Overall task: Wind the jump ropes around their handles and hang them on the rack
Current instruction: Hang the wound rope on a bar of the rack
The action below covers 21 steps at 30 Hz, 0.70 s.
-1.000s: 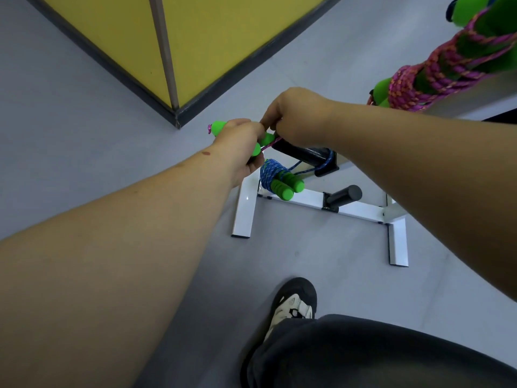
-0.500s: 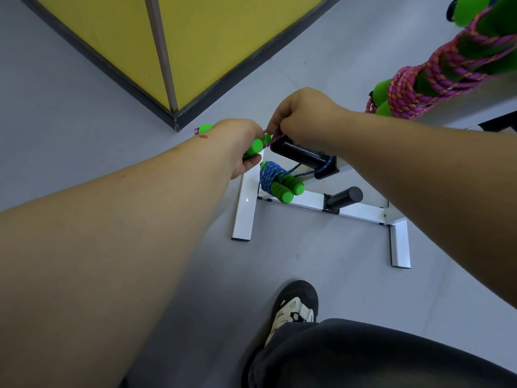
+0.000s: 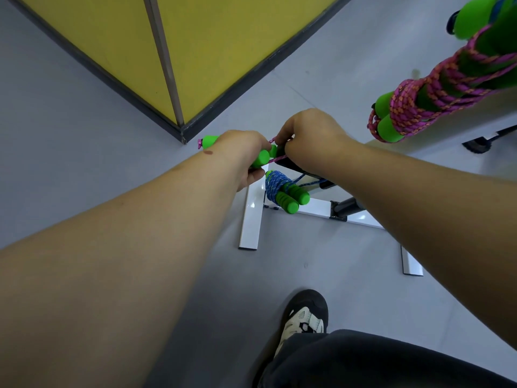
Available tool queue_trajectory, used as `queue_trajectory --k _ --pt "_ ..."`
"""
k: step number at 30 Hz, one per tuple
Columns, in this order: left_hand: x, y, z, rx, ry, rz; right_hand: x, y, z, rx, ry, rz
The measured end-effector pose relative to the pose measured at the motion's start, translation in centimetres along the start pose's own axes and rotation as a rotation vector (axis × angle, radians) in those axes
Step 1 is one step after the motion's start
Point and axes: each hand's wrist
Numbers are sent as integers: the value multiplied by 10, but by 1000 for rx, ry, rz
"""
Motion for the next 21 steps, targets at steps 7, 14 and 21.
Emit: queue_trajectory --k 7,14,21 --pt "-8 -3 -9 0 72 0 -8 1 -4 -4 25 15" --pt "-22 -11 0 67 55 24 -8 -1 -12 -155 -3 -36" --pt "-29 -14 12 253 136 161 -11 2 -9 -109 -35 29"
Point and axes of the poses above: each hand's wrist, its own x-axis away from the middle knuckle, its own y-axis out of the back of the hand, z = x × y, and after that the axes turned 10 degrees about y, right-handed
